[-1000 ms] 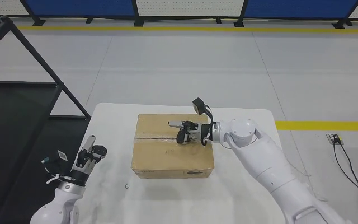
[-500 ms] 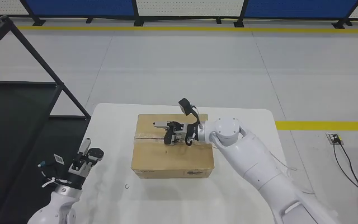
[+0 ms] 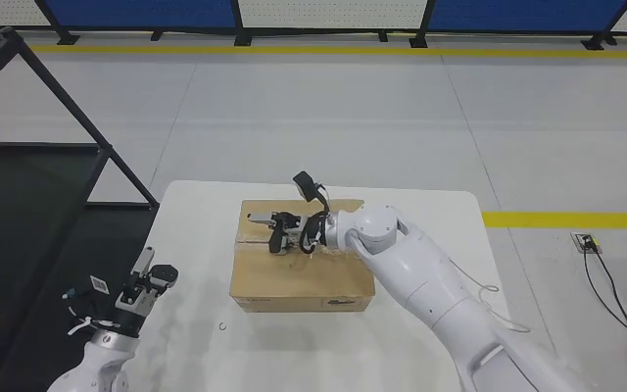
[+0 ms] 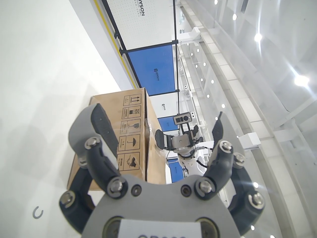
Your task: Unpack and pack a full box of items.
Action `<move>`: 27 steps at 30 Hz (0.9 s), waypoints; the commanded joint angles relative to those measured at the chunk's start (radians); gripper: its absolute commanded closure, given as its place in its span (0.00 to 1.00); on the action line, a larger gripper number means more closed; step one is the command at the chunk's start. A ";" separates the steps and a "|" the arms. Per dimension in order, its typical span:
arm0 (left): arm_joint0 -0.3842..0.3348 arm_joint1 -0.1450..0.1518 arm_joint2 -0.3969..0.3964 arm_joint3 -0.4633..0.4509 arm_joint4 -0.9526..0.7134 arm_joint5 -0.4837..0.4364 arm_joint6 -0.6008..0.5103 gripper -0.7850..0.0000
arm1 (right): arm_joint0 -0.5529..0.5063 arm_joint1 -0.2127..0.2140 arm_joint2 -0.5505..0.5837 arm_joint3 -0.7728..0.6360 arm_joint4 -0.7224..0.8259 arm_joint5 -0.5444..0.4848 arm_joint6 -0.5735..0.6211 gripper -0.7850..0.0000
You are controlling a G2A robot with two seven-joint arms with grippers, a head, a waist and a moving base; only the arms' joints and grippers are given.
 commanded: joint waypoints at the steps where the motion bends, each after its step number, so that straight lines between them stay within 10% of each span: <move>1: 0.003 0.001 -0.001 0.002 -0.004 -0.002 0.000 0.00 | 0.004 -0.013 -0.007 0.013 0.002 -0.002 -0.002 0.00; 27: 0.046 0.012 -0.024 0.012 -0.052 -0.032 0.005 0.00 | 0.054 -0.161 -0.029 0.205 0.016 -0.122 -0.003 0.00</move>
